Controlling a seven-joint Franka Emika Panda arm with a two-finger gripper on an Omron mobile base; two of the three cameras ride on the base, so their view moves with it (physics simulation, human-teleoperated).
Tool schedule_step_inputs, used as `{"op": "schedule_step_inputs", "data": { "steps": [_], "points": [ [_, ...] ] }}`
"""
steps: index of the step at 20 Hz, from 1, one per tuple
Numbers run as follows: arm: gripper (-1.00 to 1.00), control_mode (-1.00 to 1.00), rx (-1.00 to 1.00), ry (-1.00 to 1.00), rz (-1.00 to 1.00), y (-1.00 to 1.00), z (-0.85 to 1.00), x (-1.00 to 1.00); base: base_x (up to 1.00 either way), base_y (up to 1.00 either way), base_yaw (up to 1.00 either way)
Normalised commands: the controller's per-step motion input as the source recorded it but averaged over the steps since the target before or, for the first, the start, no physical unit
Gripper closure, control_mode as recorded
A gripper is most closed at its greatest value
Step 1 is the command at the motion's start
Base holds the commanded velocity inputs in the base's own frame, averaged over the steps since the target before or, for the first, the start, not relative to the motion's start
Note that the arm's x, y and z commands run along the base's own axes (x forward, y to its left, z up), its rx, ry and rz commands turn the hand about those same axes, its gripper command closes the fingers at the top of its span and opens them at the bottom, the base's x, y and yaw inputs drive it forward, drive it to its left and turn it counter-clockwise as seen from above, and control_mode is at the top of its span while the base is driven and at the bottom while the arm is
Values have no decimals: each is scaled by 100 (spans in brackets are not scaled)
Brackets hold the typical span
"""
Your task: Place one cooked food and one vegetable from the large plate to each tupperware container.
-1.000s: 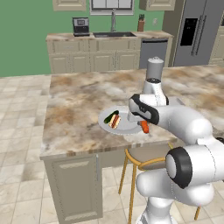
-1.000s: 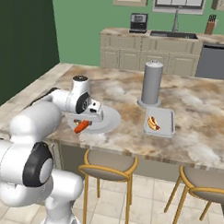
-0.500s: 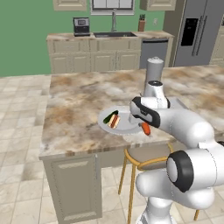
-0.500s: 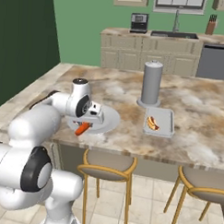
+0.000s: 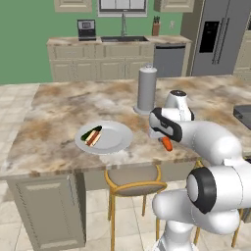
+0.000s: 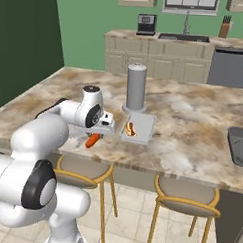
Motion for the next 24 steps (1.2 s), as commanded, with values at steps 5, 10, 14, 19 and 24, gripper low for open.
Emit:
{"op": "schedule_step_inputs", "data": {
  "steps": [5, 10, 14, 19, 24],
  "points": [
    [100, 100, 0, 0, 0, 0, 0, 0, 22, -58, 13],
    [100, 100, 0, 0, 0, 0, 0, 0, 24, -47, 4],
    [100, 100, 0, 0, 0, 0, 0, 0, 45, -22, 0],
    [100, 100, 0, 0, 0, 0, 0, 0, 58, 0, -5],
    [100, 100, 0, 0, 0, 0, 0, 0, 33, -1, -3]
  ]
}}
